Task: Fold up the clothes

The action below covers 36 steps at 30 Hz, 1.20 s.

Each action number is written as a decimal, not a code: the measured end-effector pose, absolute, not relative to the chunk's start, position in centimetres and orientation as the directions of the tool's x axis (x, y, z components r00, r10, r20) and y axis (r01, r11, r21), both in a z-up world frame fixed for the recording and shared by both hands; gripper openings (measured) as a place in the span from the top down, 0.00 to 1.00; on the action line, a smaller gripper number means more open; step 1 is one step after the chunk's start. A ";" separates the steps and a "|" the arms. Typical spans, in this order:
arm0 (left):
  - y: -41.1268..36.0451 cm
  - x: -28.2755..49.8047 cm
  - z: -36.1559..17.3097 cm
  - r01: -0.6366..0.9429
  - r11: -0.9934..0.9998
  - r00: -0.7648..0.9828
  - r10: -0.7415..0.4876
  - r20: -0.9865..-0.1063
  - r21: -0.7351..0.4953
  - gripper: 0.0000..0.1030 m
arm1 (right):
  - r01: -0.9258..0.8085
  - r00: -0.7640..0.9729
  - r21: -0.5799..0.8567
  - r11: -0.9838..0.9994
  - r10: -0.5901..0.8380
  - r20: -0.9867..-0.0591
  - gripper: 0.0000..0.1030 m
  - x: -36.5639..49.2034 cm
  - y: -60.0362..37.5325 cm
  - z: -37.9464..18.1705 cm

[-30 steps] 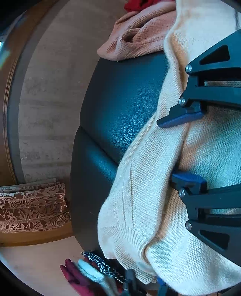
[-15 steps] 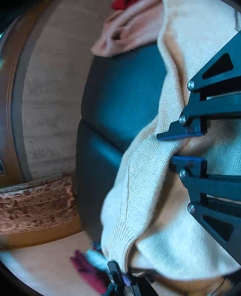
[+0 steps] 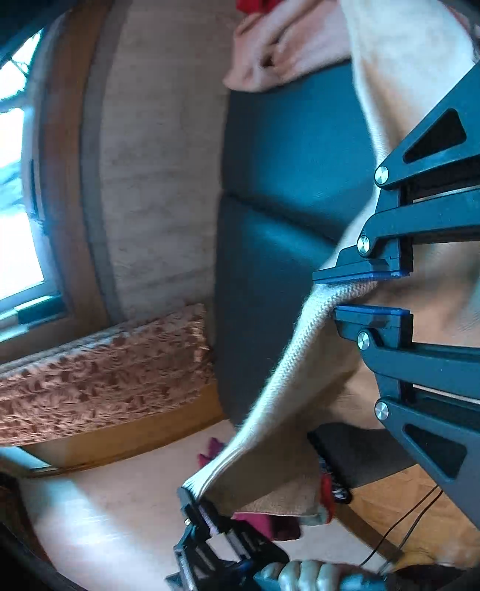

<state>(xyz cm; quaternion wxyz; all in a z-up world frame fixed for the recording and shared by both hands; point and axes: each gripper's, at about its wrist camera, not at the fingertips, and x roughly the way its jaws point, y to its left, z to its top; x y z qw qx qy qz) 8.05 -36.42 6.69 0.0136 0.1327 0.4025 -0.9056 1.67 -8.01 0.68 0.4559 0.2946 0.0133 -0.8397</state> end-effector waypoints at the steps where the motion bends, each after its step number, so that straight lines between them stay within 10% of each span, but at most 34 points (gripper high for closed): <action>1: -35.7 6.7 7.7 0.104 -0.688 -0.967 0.099 -0.235 -0.718 0.95 | 0.768 -0.428 0.246 -0.592 -0.759 -0.490 0.91 1.3 -7.6 1.5; 5: -32.1 0.6 11.9 0.008 -0.751 -0.963 0.173 -0.209 -0.660 0.94 | 0.705 -0.571 0.179 -0.686 -0.699 -0.432 0.91 -2.3 -5.3 4.7; 7: -30.5 -4.1 11.9 -0.003 -0.768 -0.924 0.247 -0.291 -0.641 0.80 | 0.634 -0.656 0.147 -0.760 -0.628 -0.420 0.93 -5.0 -3.9 5.6; 13: -29.9 -9.4 4.7 0.084 -0.697 -0.771 0.408 -0.489 -0.712 0.79 | 0.302 -0.742 0.225 -0.926 -0.377 -0.555 0.89 -16.6 2.2 2.8; 16: -30.7 -7.6 1.6 0.107 -0.716 -0.744 0.403 -0.533 -0.690 0.79 | 0.366 -0.686 0.250 -0.896 -0.441 -0.578 0.72 -15.3 3.5 0.8; 18: -31.8 -5.5 -0.1 0.136 -0.715 -0.728 0.397 -0.558 -0.686 0.78 | 0.438 -0.616 0.279 -0.855 -0.511 -0.600 0.43 -13.5 3.6 -1.1; 24: -35.8 1.7 -3.8 0.240 -0.737 -0.735 0.286 -0.614 -0.632 0.75 | 0.545 -0.471 0.284 -0.789 -0.568 -0.674 0.41 -5.8 2.8 -5.8; 33: -37.6 9.8 -10.1 0.373 -0.674 -0.696 0.252 -0.672 -0.638 0.74 | 0.584 -0.360 0.284 -0.761 -0.556 -0.749 0.13 -4.4 -1.3 -9.7; 36: -37.0 11.0 -11.6 0.379 -0.668 -0.681 0.267 -0.682 -0.640 0.74 | 0.651 -0.447 0.064 -0.756 -0.450 -0.773 0.18 -4.1 -4.3 -9.6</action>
